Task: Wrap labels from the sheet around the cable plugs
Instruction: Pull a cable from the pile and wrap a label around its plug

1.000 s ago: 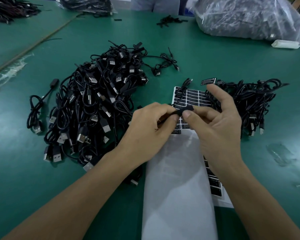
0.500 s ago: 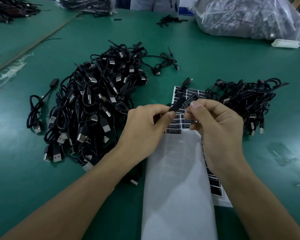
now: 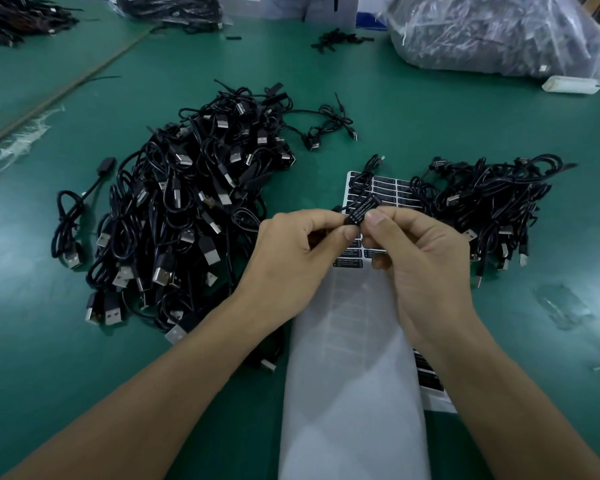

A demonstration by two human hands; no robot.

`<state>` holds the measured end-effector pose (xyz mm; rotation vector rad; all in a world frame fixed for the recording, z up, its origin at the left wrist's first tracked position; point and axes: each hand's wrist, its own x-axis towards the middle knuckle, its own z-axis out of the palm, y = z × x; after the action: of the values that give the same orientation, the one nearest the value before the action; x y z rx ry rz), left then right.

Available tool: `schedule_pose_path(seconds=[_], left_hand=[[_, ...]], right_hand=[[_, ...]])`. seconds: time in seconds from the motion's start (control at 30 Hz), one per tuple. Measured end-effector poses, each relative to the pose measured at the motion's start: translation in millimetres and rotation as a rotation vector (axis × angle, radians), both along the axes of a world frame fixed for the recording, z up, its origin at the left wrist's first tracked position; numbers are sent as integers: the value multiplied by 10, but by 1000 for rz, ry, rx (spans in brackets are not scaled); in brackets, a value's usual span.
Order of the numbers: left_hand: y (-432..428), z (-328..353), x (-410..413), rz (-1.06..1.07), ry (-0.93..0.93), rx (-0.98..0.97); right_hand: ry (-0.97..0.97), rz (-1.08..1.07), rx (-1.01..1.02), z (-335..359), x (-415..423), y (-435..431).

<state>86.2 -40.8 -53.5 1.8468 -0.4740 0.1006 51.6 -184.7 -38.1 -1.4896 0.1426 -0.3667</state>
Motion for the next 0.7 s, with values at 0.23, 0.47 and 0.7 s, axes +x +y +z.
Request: schedule_pose_path(seconds=[0.23, 0.47, 0.7], left_hand=[[3, 12, -1, -39, 15, -10], [-6, 38, -11, -40, 50, -34], [-14, 56, -28, -48, 55, -55]], right_hand=[[-9, -10, -29, -5, 2, 3], [-4, -5, -48, 7, 0, -4], [-21, -19, -66, 23, -18, 10]])
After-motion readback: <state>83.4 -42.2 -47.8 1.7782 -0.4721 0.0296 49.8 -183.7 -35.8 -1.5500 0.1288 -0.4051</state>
